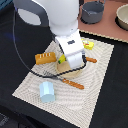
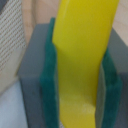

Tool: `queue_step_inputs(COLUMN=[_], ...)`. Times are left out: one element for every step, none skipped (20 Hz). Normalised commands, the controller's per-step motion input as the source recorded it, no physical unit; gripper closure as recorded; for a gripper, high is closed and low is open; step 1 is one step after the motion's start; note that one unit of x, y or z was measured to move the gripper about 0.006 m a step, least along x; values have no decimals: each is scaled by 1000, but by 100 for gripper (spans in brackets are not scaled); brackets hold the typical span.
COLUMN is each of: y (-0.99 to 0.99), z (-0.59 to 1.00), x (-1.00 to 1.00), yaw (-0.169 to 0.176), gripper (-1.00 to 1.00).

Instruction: Interact with the objects in diverse but meaningful ways.

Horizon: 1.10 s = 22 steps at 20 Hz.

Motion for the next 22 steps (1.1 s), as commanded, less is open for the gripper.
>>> queue_step_inputs(y=[154,151,169,174,180,217,237,266,283,343,389,360,366,377,374,343,323,323,306,294,320,354], z=[-129,-134,-120,-109,-80,-3,0,91,246,477,703,969,1000,1000,1000,1000,1000,1000,1000,1000,1000,1000], x=[340,340,346,349,346,363,374,340,306,254,237,169,100,54,51,14,0,0,0,0,0,0], yaw=[-2,-2,-1,-2,-5,-9,-5,-1,0,0,0,0,0,0,0,0,0,0,0,0,0,0], gripper=[-100,-100,-100,-100,-100,-100,-100,-100,-100,-100,-100,-100,-100,-100,-100,-100,-100,-100,-100,-100,-100,-100])
